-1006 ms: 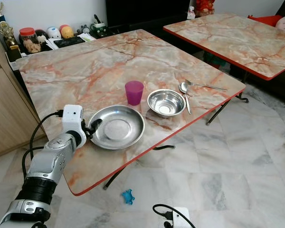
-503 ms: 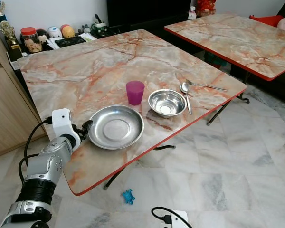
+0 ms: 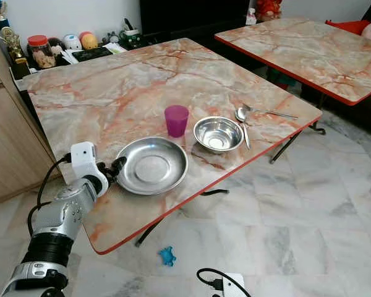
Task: Setting the table
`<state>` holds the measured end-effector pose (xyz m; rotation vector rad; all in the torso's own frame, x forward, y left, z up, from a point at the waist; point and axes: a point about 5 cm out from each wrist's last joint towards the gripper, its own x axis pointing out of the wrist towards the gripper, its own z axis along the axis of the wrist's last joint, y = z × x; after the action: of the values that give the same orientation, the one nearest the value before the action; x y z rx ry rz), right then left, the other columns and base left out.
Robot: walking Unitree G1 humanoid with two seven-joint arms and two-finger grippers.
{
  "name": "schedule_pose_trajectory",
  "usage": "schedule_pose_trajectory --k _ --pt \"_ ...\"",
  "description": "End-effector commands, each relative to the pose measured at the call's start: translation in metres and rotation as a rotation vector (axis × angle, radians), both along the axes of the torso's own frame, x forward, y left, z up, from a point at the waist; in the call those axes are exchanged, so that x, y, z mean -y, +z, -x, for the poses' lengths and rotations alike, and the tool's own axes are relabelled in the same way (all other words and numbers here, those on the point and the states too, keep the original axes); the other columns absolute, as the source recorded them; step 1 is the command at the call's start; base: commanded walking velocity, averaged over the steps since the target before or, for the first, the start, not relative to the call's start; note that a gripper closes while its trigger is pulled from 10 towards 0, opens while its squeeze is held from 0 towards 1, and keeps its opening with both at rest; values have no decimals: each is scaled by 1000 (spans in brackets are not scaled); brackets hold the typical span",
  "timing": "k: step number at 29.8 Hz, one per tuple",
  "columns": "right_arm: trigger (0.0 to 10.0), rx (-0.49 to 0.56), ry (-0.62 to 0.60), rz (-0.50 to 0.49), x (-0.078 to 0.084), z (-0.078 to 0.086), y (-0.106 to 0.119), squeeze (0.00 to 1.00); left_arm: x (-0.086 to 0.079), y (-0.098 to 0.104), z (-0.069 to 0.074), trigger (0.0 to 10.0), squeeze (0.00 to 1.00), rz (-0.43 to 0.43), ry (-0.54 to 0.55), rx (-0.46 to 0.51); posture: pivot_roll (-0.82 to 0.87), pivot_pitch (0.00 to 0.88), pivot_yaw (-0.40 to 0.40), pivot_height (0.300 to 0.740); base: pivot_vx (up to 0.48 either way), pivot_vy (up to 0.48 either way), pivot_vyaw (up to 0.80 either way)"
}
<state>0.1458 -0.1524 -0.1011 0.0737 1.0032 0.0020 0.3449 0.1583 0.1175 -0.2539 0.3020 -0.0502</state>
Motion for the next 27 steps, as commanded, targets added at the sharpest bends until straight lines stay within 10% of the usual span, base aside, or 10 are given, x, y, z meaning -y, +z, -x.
schedule_pose_trajectory --k 1,25,26,27 --pt "10000 -12 2 2 0 2 -1 0 2 -4 2 10000 0 -23 -16 -15 131 9 -54 740 0 0 0" --pt "10000 -11 -1 3 2 3 -1 0 2 -17 6 10000 0 -74 -13 -74 130 12 -57 740 0 0 0" --pt "10000 -11 -4 4 3 3 -1 0 3 -17 6 8549 0 -70 -16 -72 130 13 -57 740 0 0 0" --pt "10000 -11 -5 4 4 4 -1 0 4 -16 6 0 0 -69 -20 -69 130 12 -57 740 0 0 0"
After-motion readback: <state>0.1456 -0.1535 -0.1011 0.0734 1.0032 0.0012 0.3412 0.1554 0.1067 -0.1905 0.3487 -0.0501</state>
